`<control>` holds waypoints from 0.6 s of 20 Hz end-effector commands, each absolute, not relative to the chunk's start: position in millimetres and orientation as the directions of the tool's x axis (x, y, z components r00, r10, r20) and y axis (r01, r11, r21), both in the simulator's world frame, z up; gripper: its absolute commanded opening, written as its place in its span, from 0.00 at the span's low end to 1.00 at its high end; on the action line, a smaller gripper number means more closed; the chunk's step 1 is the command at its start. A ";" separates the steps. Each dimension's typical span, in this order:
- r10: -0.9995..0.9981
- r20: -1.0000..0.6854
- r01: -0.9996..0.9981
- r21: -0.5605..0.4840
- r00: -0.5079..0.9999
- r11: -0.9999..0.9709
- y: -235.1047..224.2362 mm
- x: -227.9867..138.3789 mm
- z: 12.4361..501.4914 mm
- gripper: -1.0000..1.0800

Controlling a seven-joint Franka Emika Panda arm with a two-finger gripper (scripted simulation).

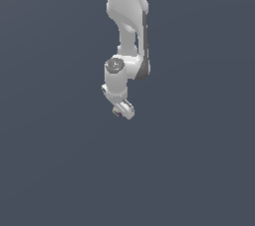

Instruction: Pick up the object and move it to a goal position.

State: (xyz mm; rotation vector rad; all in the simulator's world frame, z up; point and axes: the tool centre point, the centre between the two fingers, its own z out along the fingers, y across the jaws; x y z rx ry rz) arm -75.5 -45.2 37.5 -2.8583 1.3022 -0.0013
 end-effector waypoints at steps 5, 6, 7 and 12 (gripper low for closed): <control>-0.755 0.000 -0.755 0.000 0.656 -0.656 -45.8 -75.8 36.5 0.00; -0.755 0.000 -0.755 0.000 0.656 -0.656 -45.8 -75.8 36.5 0.00; -0.755 0.001 -0.755 -0.001 0.656 -0.656 -45.4 -75.3 37.4 0.00; -0.755 0.001 -0.755 -0.001 0.656 -0.656 -45.0 -73.6 44.3 0.00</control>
